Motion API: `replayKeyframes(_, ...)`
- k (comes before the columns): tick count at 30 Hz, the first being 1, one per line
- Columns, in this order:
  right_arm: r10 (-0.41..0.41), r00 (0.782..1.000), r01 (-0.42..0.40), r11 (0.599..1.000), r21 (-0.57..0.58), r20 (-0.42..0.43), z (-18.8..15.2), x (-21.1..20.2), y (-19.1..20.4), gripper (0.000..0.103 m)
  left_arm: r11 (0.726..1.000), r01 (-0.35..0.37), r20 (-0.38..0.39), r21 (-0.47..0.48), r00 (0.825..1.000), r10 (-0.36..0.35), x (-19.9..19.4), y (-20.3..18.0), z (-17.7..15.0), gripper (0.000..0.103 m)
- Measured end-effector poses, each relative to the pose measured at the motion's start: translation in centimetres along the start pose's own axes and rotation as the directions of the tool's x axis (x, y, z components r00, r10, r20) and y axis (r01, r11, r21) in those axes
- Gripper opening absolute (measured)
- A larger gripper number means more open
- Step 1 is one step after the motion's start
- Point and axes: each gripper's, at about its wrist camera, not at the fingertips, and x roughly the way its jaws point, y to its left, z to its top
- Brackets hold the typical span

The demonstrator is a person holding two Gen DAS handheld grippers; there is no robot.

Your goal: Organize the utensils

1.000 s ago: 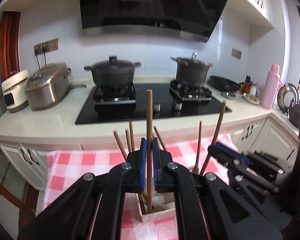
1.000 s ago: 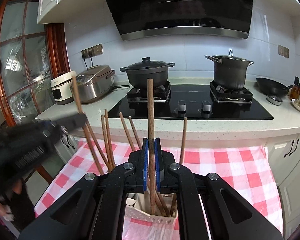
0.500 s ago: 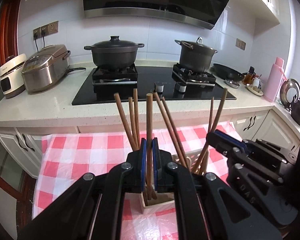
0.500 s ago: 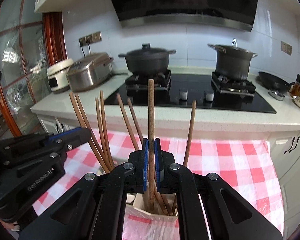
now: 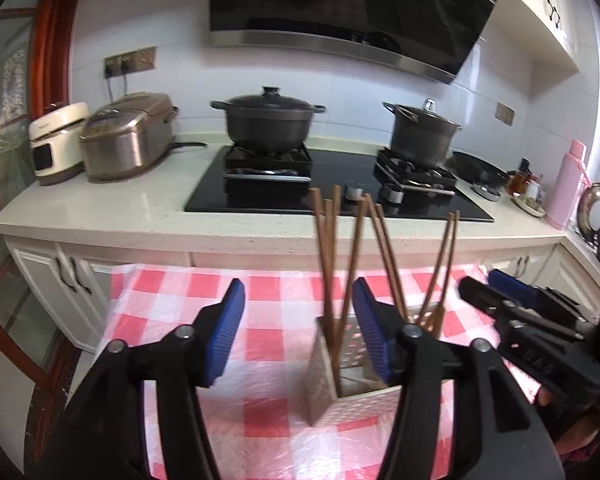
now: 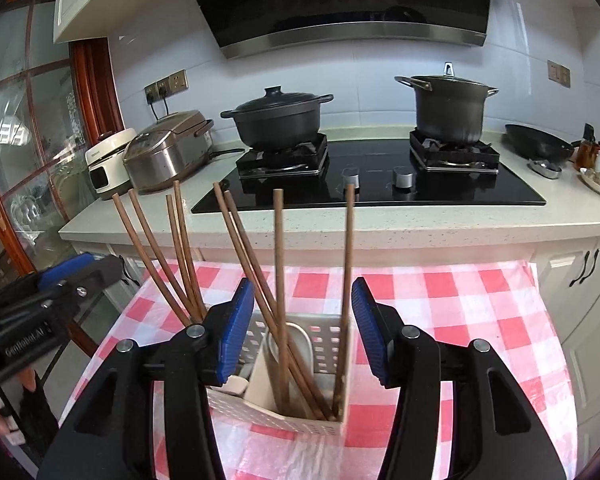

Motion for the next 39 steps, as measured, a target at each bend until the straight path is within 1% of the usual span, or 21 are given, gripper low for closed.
replayKeyframes(2, 0.001, 1.0, -0.001, 1.0, -0.003, 0.003, -0.2, -0.6, -0.2, 0.05, 1.0, -0.021, 0.014, 0.019, 1.0, 0.021, -0.8, 0.0, -0.3, 0.061)
replayKeyframes(4, 0.003, 1.0, -0.003, 1.0, -0.01, 0.01, -0.5, -1.4, -0.3, 0.05, 0.999, -0.041, 0.034, 0.036, 0.999, 0.04, -1.7, -0.2, -0.6, 0.071)
replayKeyframes(5, 0.006, 1.0, -0.006, 1.0, -0.015, 0.016, -0.7, -1.9, -0.2, 0.05, 0.998, -0.05, 0.048, 0.045, 0.998, 0.048, -2.3, -0.3, -0.8, 0.073)
replayKeyframes(6, 0.013, 1.0, -0.013, 1.0, -0.023, 0.023, -0.9, -2.6, -0.1, 0.05, 0.997, -0.058, 0.067, 0.058, 0.996, 0.054, -3.2, -0.4, -1.1, 0.079)
replayKeyframes(7, 0.019, 0.999, -0.018, 0.999, -0.029, 0.031, -1.2, -3.3, -0.1, 0.051, 0.996, -0.061, 0.082, 0.068, 0.995, 0.055, -3.9, -0.5, -1.5, 0.084)
replayKeyframes(8, 0.026, 0.999, -0.025, 0.999, -0.038, 0.041, -1.6, -4.2, -0.1, 0.053, 0.995, -0.063, 0.097, 0.076, 0.994, 0.055, -4.6, -0.6, -1.9, 0.087)
replayKeyframes(10, 0.038, 0.998, -0.036, 0.998, -0.053, 0.053, -2.4, -5.6, 0.0, 0.057, 0.994, -0.06, 0.13, 0.088, 0.99, 0.048, -6.2, -0.7, -2.9, 0.095)
replayKeyframes(11, 0.044, 0.997, -0.041, 0.997, -0.062, 0.059, -2.9, -6.3, 0.1, 0.059, 0.994, -0.056, 0.143, 0.092, 0.989, 0.043, -6.9, -0.8, -3.5, 0.097)
replayKeyframes(13, 0.052, 0.996, -0.046, 0.996, -0.082, 0.072, -4.0, -8.0, 0.2, 0.062, 0.994, -0.044, 0.166, 0.1, 0.986, 0.027, -8.4, -0.9, -4.7, 0.098)
replayKeyframes(16, 0.066, 0.994, -0.057, 0.994, -0.097, 0.089, -5.8, -10.5, 0.3, 0.069, 0.993, -0.031, 0.17, 0.111, 0.985, 0.012, -9.9, -1.1, -6.7, 0.098)
replayKeyframes(18, 0.08, 0.992, -0.071, 0.993, -0.095, 0.098, -6.8, -11.7, 0.3, 0.075, 0.993, -0.04, 0.189, 0.112, 0.982, 0.018, -11.1, -1.3, -8.3, 0.098)
replayKeyframes(19, 0.088, 0.991, -0.079, 0.993, -0.089, 0.104, -7.4, -12.5, 0.2, 0.075, 0.993, -0.038, 0.195, 0.114, 0.981, 0.015, -11.5, -1.4, -8.8, 0.098)
replayKeyframes(24, 0.087, 0.988, -0.079, 0.995, -0.069, 0.125, -9.9, -14.9, 0.4, 0.084, 0.996, -0.01, 0.207, 0.089, 0.978, -0.009, -13.6, -1.9, -11.3, 0.098)
replayKeyframes(28, 0.102, 0.987, -0.095, 0.994, -0.061, 0.123, -11.4, -15.7, 0.8, 0.085, 0.996, 0.005, 0.202, 0.092, 0.979, -0.024, -14.9, -2.6, -12.6, 0.098)
replayKeyframes(32, 0.076, 0.99, -0.07, 0.996, -0.051, 0.115, -12.7, -16.0, 0.6, 0.085, 0.996, 0.02, 0.189, 0.084, 0.981, -0.036, -15.5, -2.9, -13.8, 0.098)
replayKeyframes(35, 0.061, 0.991, -0.055, 0.997, -0.055, 0.116, -12.9, -16.1, 0.4, 0.085, 0.995, 0.026, 0.176, 0.099, 0.983, -0.043, -15.5, -3.1, -14.5, 0.098)
replayKeyframes(39, 0.063, 0.99, -0.054, 0.996, -0.072, 0.122, -12.9, -16.5, 0.4, 0.085, 0.994, 0.04, 0.17, 0.105, 0.984, -0.057, -15.6, -3.2, -14.7, 0.098)
